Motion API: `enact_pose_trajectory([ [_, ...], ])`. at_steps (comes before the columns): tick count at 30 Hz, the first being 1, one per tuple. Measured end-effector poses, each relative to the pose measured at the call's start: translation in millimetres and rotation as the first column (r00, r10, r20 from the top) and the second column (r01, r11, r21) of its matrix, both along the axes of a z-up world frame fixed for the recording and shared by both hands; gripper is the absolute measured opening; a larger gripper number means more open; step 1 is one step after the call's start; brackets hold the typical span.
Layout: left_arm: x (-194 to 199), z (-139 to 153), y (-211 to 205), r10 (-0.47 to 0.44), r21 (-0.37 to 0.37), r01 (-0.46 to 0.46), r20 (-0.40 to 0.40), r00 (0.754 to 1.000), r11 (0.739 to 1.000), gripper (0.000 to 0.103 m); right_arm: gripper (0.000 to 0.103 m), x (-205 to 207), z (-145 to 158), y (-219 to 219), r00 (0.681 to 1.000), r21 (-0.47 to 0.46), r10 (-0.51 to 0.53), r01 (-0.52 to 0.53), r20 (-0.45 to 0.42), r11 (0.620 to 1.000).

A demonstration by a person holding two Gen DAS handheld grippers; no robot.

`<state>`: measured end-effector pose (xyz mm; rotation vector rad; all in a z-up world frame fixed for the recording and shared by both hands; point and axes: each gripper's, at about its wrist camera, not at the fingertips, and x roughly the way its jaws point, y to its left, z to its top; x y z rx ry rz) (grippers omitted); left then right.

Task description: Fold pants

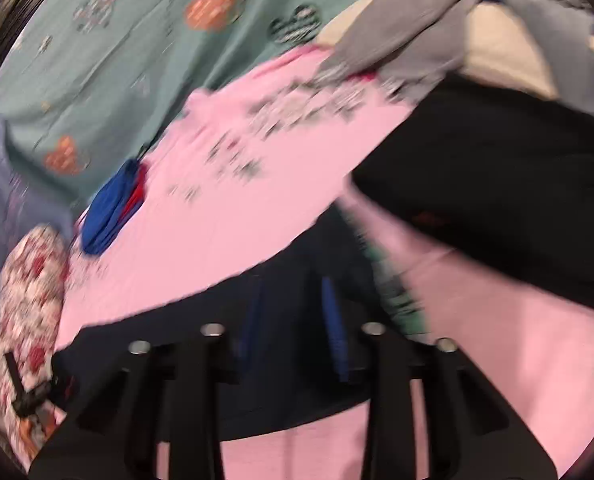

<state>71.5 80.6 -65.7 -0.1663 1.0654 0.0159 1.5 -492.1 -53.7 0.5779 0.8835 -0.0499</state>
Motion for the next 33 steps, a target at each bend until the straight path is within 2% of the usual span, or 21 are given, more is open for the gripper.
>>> enact_pose_trajectory([
  [1, 1, -1, 2, -0.003, -0.008, 0.003, -0.002, 1.000, 1.000, 0.101, 0.011, 3, -14, -7, 0.995, -0.007, -0.051, 0.051, -0.083, 0.999],
  [2, 2, -1, 2, -0.006, -0.009, 0.006, -0.004, 1.000, 1.000, 0.101, 0.000, -1, -23, -22, 0.990, 0.069, -0.118, 0.124, -0.084, 0.990],
  [3, 2, -1, 1, -0.009, -0.008, 0.009, -0.006, 1.000, 1.000, 0.101, 0.000, -4, -22, -27, 0.981, 0.086, -0.170, 0.178, -0.093, 0.980],
  [4, 2, 0, 1, -0.012, -0.006, 0.012, -0.009, 1.000, 1.000, 0.101, 0.000, -6, -15, -25, 0.974, 0.039, -0.206, 0.210, -0.094, 0.977],
  [5, 2, 2, 1, -0.015, -0.013, 0.015, -0.015, 1.000, 1.000, 0.101, 0.007, -3, -4, -12, 0.973, -0.033, -0.213, 0.211, -0.085, 0.977],
  [7, -1, 13, 2, -0.015, -0.037, 0.014, -0.003, 1.000, 0.999, 0.101, 0.014, 10, 15, 19, 0.995, -0.063, -0.094, 0.092, -0.035, 0.994],
  [8, -3, 24, 2, -0.030, -0.066, 0.031, 0.025, 0.999, 0.997, 0.101, 0.024, 21, 25, 44, 1.000, -0.054, 0.019, -0.019, 0.005, 0.998],
  [9, -4, 34, 2, -0.051, -0.083, 0.055, 0.059, 0.997, 0.995, 0.101, 0.041, 29, 31, 64, 0.995, -0.060, 0.091, -0.090, 0.027, 0.994],
  [10, -5, 46, 1, -0.073, -0.085, 0.081, 0.099, 0.992, 0.993, 0.101, 0.045, 39, 36, 86, 0.985, -0.073, 0.165, -0.161, 0.050, 0.984],
  [12, -1, 61, 3, -0.085, -0.056, 0.095, 0.152, 0.985, 0.994, 0.101, 0.046, 59, 45, 134, 0.946, -0.128, 0.312, -0.300, 0.086, 0.945],
  [16, 27, 56, 15, -0.004, 0.042, -0.001, 0.115, 0.993, 0.999, 0.101, 0.046, 107, 44, 222, 0.873, -0.147, 0.480, -0.465, 0.090, 0.873],
  [19, 42, 30, 32, 0.086, 0.044, -0.089, 0.064, 0.994, 0.995, 0.100, 0.044, 129, 40, 262, 0.832, -0.100, 0.548, -0.540, 0.086, 0.835],
  [21, 42, 19, 39, 0.102, 0.034, -0.104, 0.054, 0.993, 0.994, 0.100, 0.036, 146, 30, 284, 0.804, -0.036, 0.590, -0.589, 0.069, 0.807],
  [23, 41, 13, 41, 0.108, 0.066, -0.111, 0.058, 0.993, 0.992, 0.100, 0.032, 155, 16, 299, 0.782, 0.034, 0.622, -0.624, 0.044, 0.781],
  [26, 41, 3, 49, 0.141, 0.062, -0.143, 0.032, 0.990, 0.988, 0.101, 0.032, 151, -9, 308, 0.725, 0.093, 0.689, -0.685, -0.012, 0.722],
  [28, 43, -5, 56, 0.160, 0.035, -0.160, 0.002, 0.987, 0.986, 0.101, 0.028, 150, -18, 302, 0.737, 0.055, 0.674, -0.672, -0.048, 0.739],
  [29, 43, -7, 59, 0.168, 0.018, -0.168, -0.009, 0.986, 0.986, 0.101, 0.027, 150, -18, 296, 0.760, -0.002, 0.647, -0.649, -0.057, 0.761],
  [30, 43, -7, 60, 0.172, 0.011, -0.172, -0.011, 0.985, 0.985, 0.101, 0.029, 150, -15, 289, 0.788, -0.074, 0.611, -0.615, -0.075, 0.785],
  [31, 43, -7, 60, 0.177, 0.009, -0.177, -0.009, 0.984, 0.984, 0.101, 0.030, 150, -11, 279, 0.839, -0.179, 0.537, -0.544, -0.091, 0.820],
  [32, 42, -6, 59, 0.178, 0.018, -0.178, -0.004, 0.984, 0.984, 0.101, 0.032, 150, -7, 272, 0.854, -0.170, 0.516, -0.520, -0.073, 0.837],
  [33, 41, -5, 57, 0.178, 0.029, -0.178, 0.001, 0.984, 0.984, 0.101, 0.032, 150, -4, 265, 0.849, -0.111, 0.526, -0.528, -0.044, 0.842],
])
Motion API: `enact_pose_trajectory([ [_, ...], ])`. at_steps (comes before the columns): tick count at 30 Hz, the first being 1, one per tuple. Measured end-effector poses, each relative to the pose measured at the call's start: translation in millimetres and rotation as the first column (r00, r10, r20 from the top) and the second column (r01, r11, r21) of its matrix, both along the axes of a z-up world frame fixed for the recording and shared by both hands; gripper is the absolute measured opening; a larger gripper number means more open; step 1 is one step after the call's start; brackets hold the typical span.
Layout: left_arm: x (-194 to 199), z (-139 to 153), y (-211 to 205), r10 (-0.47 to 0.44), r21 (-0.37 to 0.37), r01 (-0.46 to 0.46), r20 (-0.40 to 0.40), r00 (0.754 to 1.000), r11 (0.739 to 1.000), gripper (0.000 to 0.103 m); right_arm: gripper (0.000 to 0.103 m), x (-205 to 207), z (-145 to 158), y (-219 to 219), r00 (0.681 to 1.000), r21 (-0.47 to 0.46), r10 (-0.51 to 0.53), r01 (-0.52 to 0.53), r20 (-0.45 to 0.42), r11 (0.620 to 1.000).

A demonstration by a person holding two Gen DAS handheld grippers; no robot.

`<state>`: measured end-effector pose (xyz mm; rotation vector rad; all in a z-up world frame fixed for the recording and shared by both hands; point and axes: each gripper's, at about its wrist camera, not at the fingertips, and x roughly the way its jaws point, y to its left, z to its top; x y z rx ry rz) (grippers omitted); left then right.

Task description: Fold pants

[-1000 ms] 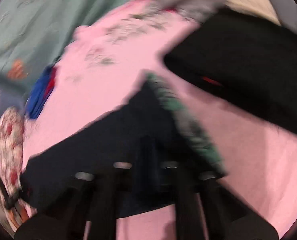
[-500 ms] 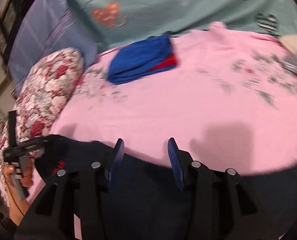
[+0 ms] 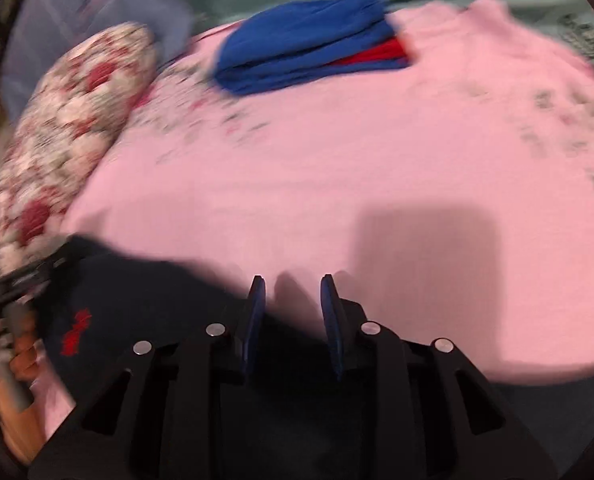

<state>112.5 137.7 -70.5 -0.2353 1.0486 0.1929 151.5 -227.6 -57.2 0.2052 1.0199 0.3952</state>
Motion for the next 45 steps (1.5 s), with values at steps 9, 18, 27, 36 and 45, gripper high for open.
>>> enact_pose_trajectory([
  [9, -13, 25, -43, -0.174, 0.095, 0.161, 0.146, 0.974, 0.982, 0.101, 0.050, -36, 0, -2, 0.963, 0.212, 0.237, -0.207, -0.130, 0.955],
  [18, -1, 3, -30, -0.078, 0.152, 0.072, 0.039, 0.996, 0.986, 0.101, 0.044, -69, -21, -214, 0.951, 0.317, -0.213, 0.278, -0.224, 0.907],
  [27, -1, 4, -25, -0.049, 0.128, 0.044, 0.035, 0.998, 0.991, 0.101, 0.058, -133, 3, -311, 0.710, 0.193, -0.704, 0.689, 0.017, 0.699],
  [36, -36, 53, -39, -0.143, 0.002, 0.150, 0.316, 0.938, 0.989, 0.101, 0.083, -112, -8, -225, 0.845, -0.078, -0.535, 0.532, -0.027, 0.843],
  [45, -16, 22, -55, -0.183, 0.049, 0.178, 0.131, 0.974, 0.983, 0.101, 0.082, -79, 25, -154, 0.919, 0.051, -0.393, 0.392, 0.020, 0.919],
])
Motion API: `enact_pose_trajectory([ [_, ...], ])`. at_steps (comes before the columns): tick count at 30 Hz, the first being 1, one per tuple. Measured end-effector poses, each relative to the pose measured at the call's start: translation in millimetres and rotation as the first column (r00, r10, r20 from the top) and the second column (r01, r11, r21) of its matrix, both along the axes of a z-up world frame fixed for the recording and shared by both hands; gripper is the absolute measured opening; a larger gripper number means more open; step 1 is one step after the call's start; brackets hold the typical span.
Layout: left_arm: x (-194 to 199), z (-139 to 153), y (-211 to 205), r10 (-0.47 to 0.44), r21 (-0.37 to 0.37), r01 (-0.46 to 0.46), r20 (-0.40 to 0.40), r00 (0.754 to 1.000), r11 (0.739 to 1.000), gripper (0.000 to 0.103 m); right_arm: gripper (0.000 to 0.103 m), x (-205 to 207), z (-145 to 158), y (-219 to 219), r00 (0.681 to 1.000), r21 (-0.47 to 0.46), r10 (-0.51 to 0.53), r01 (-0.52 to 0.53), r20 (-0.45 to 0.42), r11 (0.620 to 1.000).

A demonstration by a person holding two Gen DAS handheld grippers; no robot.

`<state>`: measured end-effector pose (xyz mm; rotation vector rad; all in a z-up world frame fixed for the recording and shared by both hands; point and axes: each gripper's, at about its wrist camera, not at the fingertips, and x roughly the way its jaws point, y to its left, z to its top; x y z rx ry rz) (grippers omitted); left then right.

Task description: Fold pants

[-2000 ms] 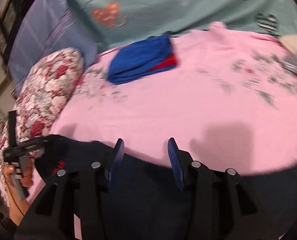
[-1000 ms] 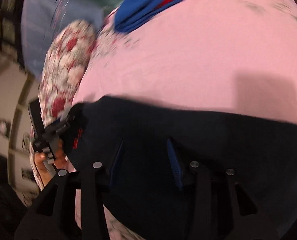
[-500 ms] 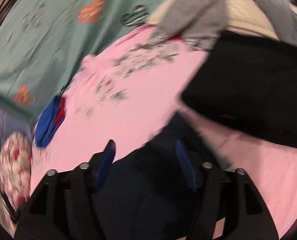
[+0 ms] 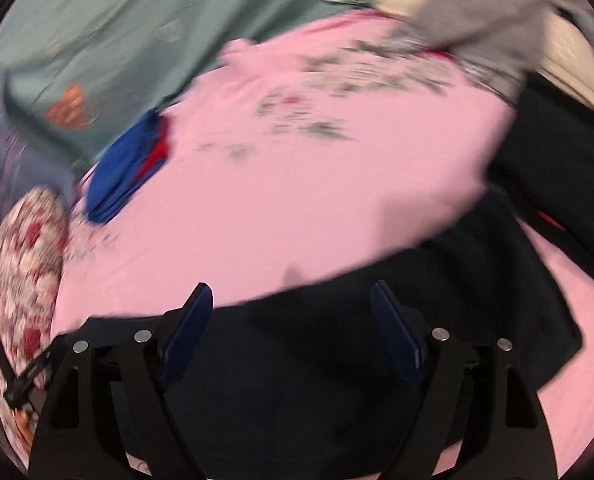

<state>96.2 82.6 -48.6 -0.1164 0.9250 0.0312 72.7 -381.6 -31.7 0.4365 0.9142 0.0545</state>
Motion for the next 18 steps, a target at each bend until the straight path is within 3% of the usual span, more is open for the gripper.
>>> enact_pose_trajectory([
  [4, -2, -1, -3, -0.005, 0.032, 0.004, 0.004, 1.000, 0.999, 0.101, 0.082, 47, 5, 80, 0.978, 0.023, 0.209, -0.209, 0.002, 0.978],
  [6, -2, -2, -4, -0.006, 0.039, 0.006, 0.005, 1.000, 0.999, 0.101, 0.077, 69, 7, 122, 0.956, 0.003, 0.294, -0.294, 0.005, 0.956],
  [8, -2, -2, -5, -0.007, 0.045, 0.007, 0.004, 1.000, 0.999, 0.101, 0.075, 85, 6, 163, 0.934, -0.028, 0.355, -0.356, -0.033, 0.934],
  [10, -1, -3, -5, -0.009, 0.046, 0.009, 0.003, 1.000, 0.999, 0.101, 0.071, 99, -2, 195, 0.910, -0.001, 0.410, -0.410, -0.065, 0.912],
  [14, -2, -2, -5, -0.009, 0.040, 0.009, 0.003, 1.000, 0.999, 0.101, 0.050, 102, -25, 220, 0.871, 0.089, 0.473, -0.465, -0.135, 0.881],
  [18, -2, -1, -4, -0.007, 0.026, 0.006, 0.002, 1.000, 1.000, 0.101, 0.035, 94, -39, 209, 0.850, 0.154, 0.506, -0.485, -0.149, 0.861],
])
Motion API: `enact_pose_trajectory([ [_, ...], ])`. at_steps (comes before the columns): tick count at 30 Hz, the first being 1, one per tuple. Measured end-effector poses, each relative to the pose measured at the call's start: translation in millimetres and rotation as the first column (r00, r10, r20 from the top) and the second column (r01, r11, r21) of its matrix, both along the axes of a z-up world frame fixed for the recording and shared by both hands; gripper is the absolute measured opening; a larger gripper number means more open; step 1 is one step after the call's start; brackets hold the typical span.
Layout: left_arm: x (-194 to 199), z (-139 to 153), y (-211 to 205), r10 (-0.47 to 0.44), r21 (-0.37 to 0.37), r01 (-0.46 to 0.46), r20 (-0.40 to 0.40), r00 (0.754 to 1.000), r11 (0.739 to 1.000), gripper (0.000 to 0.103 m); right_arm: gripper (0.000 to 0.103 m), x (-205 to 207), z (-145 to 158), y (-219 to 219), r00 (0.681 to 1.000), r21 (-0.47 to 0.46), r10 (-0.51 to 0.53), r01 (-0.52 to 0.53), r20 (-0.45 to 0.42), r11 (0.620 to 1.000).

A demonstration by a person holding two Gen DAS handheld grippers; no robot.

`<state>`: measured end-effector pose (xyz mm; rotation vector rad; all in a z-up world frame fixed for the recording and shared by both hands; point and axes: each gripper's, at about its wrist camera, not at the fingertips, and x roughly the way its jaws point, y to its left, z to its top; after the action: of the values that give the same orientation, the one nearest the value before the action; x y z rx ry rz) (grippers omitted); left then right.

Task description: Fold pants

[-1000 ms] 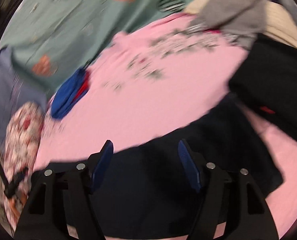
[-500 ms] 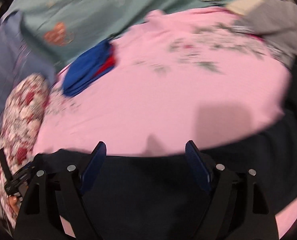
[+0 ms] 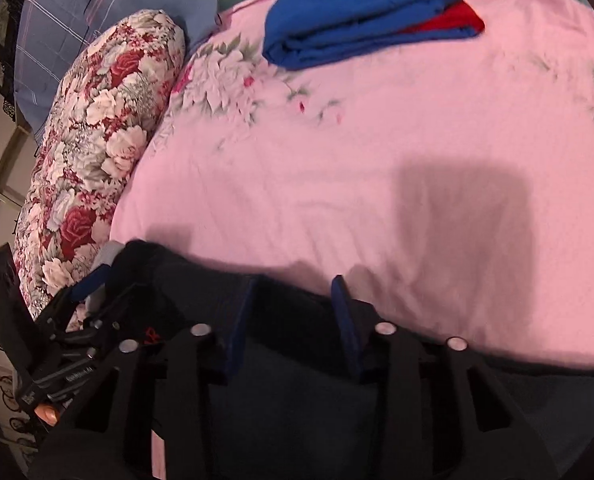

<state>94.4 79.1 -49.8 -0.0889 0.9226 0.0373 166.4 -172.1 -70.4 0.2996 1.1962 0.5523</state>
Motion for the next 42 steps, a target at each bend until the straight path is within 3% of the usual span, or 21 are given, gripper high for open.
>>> enact_pose_trajectory([
  [3, 0, 0, 0, 0.001, 0.001, -0.001, 0.000, 1.000, 1.000, 0.101, 0.034, -10, 2, -8, 0.998, 0.086, 0.061, -0.060, -0.003, 0.994],
  [7, 1, -2, -3, 0.012, 0.018, -0.012, 0.000, 1.000, 1.000, 0.101, 0.034, -11, -16, -3, 0.991, 0.107, 0.115, -0.108, -0.063, 0.988],
  [12, 4, -4, -10, 0.028, 0.058, -0.029, 0.014, 1.000, 0.998, 0.101, 0.036, -23, -8, 12, 0.981, 0.023, 0.194, -0.194, 0.002, 0.981],
  [15, 2, 2, -14, 0.017, 0.012, -0.018, 0.050, 0.999, 1.000, 0.101, 0.037, -27, -8, 21, 0.976, -0.030, 0.214, -0.213, 0.035, 0.977],
  [19, 5, 5, -33, -0.059, -0.059, 0.062, 0.058, 0.997, 0.996, 0.101, 0.049, -30, -6, 27, 0.972, -0.045, 0.227, -0.225, 0.062, 0.973],
  [20, 6, 2, -42, -0.084, -0.046, 0.086, 0.051, 0.995, 0.995, 0.101, 0.050, -31, -5, 27, 0.969, -0.054, 0.236, -0.232, 0.070, 0.971],
  [22, 11, -11, -57, -0.090, 0.054, 0.089, 0.012, 0.996, 0.995, 0.101, 0.046, -29, -6, 25, 0.972, -0.103, 0.224, -0.216, 0.077, 0.971],
  [23, 16, -24, -64, -0.097, 0.113, 0.101, -0.041, 0.994, 0.988, 0.101, 0.047, -27, -8, 21, 0.974, -0.066, 0.220, -0.216, 0.060, 0.974],
  [24, 18, -31, -64, -0.101, 0.115, 0.108, -0.065, 0.993, 0.988, 0.101, 0.048, -25, -8, 17, 0.976, -0.034, 0.215, -0.213, 0.047, 0.976],
  [27, 20, -32, -58, -0.100, 0.070, 0.106, -0.081, 0.992, 0.992, 0.101, 0.049, -17, -8, 5, 0.983, 0.071, 0.182, -0.182, 0.008, 0.981],
  [30, 19, -33, -56, -0.110, 0.063, 0.115, -0.087, 0.990, 0.991, 0.101, 0.049, -2, -19, -4, 0.988, 0.178, 0.106, -0.085, -0.113, 0.980],
  [37, 14, -35, -53, -0.132, 0.049, 0.137, -0.094, 0.987, 0.989, 0.101, 0.049, 19, -24, 14, 0.963, 0.176, 0.067, -0.021, -0.260, 0.984],
  [40, 12, -35, -52, -0.136, 0.044, 0.140, -0.092, 0.986, 0.989, 0.101, 0.040, 23, -23, 20, 0.968, 0.125, 0.035, -0.004, -0.250, 0.992],
  [42, 11, -35, -52, -0.134, 0.040, 0.138, -0.090, 0.987, 0.990, 0.101, 0.015, 24, -25, 16, 0.969, 0.096, 0.010, 0.014, -0.248, 0.995],
])
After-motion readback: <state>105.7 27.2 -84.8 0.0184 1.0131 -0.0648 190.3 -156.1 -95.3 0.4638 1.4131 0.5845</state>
